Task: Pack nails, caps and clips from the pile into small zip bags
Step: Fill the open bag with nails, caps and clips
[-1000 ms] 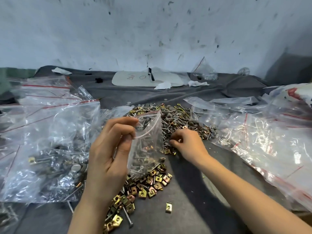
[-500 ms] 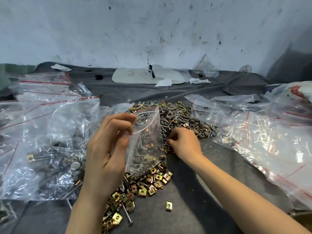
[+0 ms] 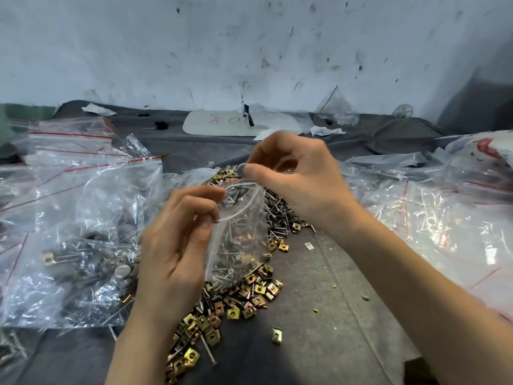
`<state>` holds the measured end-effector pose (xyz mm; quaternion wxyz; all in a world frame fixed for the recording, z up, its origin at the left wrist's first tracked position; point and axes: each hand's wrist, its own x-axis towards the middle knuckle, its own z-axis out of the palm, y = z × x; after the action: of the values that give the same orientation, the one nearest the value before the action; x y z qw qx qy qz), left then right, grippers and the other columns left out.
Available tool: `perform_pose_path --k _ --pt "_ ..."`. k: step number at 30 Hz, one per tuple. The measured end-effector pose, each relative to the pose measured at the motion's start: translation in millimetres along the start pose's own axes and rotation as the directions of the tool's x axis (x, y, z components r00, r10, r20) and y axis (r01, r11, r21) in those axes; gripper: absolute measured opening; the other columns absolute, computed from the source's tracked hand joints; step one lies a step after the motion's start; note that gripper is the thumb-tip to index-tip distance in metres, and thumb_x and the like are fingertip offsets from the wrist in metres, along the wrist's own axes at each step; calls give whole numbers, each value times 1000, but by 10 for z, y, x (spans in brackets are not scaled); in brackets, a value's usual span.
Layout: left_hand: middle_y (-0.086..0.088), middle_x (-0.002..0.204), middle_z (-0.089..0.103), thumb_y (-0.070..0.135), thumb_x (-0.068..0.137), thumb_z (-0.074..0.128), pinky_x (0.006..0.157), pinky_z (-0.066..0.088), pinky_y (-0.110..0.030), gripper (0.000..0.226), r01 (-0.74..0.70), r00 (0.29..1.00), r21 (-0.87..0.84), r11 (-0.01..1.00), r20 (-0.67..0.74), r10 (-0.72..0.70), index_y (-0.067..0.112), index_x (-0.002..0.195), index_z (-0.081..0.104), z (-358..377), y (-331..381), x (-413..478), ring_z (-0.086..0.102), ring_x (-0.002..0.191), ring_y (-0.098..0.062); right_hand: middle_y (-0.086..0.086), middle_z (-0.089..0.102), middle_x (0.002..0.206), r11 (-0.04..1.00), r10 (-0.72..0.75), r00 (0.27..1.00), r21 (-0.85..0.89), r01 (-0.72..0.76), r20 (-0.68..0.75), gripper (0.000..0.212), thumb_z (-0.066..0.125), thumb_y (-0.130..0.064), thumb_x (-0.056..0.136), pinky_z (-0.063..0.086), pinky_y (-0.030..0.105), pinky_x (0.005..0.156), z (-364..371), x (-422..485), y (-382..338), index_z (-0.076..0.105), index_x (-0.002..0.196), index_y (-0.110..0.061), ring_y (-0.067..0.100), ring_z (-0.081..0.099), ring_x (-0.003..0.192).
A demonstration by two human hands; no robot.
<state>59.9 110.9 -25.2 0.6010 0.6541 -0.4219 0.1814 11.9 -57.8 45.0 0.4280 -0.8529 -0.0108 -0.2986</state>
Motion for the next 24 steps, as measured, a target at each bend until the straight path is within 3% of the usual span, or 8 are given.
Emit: perform_pose_path --k 3,5,7,11,13,16,21,24 --pt "5 113 63 20 93 42 85 46 -26 15 -17 1000 1 1000 5 17 21 91 57 0 -6 1 60 109 -16 -10 64 84 991 -31 993 -127 45 110 9 74 -26 81 46 16 70 -33 22 -20 71 85 -19 4 59 78" --pt "6 113 63 20 93 42 87 47 -25 15 3 1000 -15 1000 -7 -3 23 91 57 -4 -10 -7 60 110 -16 -10 63 84 998 -26 998 -53 24 -49 8 70 -25 85 45 12 67 -65 22 99 70 89 -18 0 57 74" --pt "8 114 63 21 92 42 89 47 -25 15 28 999 -30 999 -20 -29 24 91 57 -12 -15 -13 60 112 -18 -12 64 80 996 85 977 4 -86 -194 2 66 -22 88 46 13 67 -45 5 284 67 87 -21 -3 56 70" --pt "11 114 63 21 91 42 89 46 -24 15 28 999 -42 999 -37 -30 28 91 56 -35 -12 -10 60 111 -18 -6 66 96 890 337 942 -329 -315 8 10 66 -17 88 50 24 86 214 -197 804 67 98 -20 3 58 85" --pt "12 114 63 21 91 42 89 45 -22 16 32 999 -51 998 -42 -34 29 92 56 -42 -10 -12 60 111 -18 0 65 101 828 355 934 -474 -299 30 12 67 -21 87 48 33 87 342 -323 1005 68 99 -18 15 59 94" --pt "12 114 63 21 92 42 90 46 -24 15 33 999 -34 999 -41 -34 27 91 56 -41 -11 -14 60 111 -19 0 62 99 793 310 951 -548 -266 -13 12 66 -23 87 47 35 80 437 -414 1134 66 98 -18 20 56 96" --pt "8 114 63 22 91 42 89 46 -22 15 38 999 -22 999 -32 -39 25 90 56 -41 -5 -8 60 111 -17 -1 60 92 853 229 971 -466 -236 -73 5 66 -19 86 46 34 77 424 -376 1093 64 89 -15 18 55 89" --pt "8 114 63 21 91 42 88 46 -21 15 39 999 -19 999 -35 -39 24 90 56 -31 -1 -5 60 111 -15 -3 59 83 953 205 961 -184 -239 -186 10 67 -14 85 48 29 70 309 -276 846 59 80 -17 12 55 74"
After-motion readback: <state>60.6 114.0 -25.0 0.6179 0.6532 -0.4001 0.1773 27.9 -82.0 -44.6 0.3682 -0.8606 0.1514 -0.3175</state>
